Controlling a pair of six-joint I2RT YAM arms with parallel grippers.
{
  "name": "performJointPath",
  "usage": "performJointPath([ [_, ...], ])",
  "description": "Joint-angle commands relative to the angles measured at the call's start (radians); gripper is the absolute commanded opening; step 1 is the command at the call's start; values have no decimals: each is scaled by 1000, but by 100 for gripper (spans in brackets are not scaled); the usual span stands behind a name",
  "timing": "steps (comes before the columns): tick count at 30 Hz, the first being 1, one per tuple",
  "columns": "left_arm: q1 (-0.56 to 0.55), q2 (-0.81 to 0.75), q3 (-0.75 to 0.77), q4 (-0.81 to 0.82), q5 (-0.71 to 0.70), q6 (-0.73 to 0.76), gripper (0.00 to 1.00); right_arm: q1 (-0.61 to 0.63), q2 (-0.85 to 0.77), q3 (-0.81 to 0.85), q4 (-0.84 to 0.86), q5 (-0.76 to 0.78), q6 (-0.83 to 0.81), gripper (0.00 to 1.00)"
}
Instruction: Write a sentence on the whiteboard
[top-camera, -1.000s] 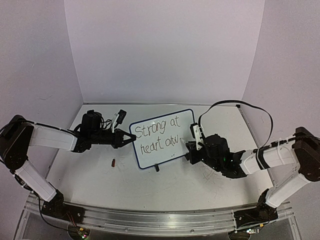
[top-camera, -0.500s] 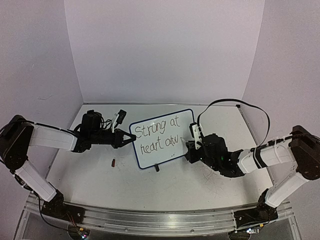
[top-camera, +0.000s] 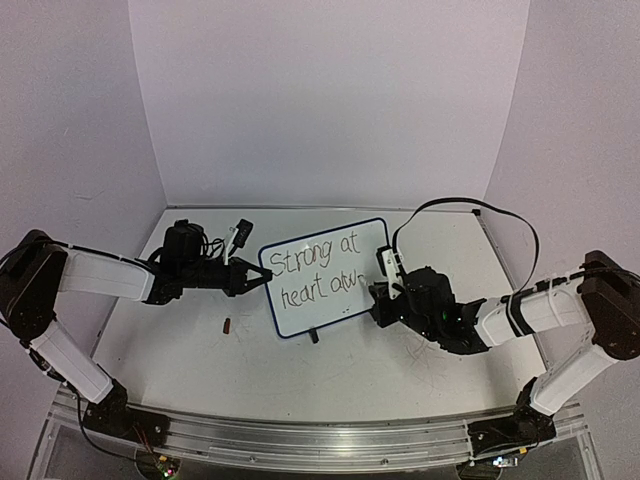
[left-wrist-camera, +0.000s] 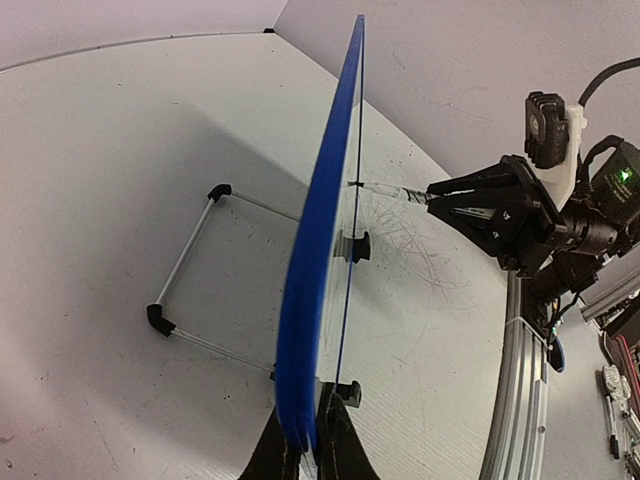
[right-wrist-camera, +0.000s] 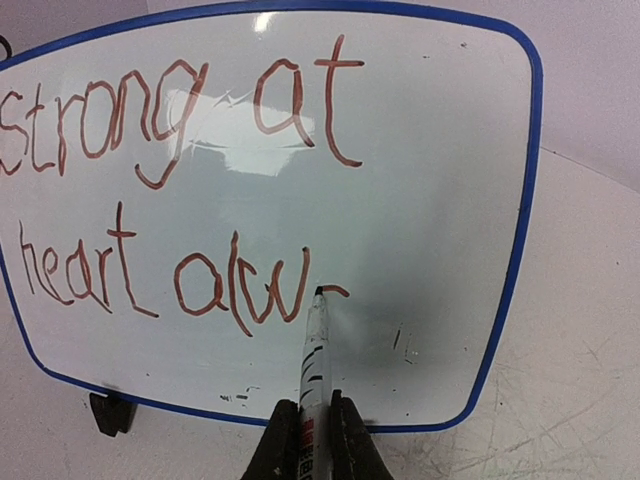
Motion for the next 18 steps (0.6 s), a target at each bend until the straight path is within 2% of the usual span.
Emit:
performJointPath([
  [1,13,14,20,-67,-113,68,0,1,9,26,-5,-38,1,0],
  [18,13,4,16,-69,-116,65,0,2,-6,15,-65,48,32,0],
])
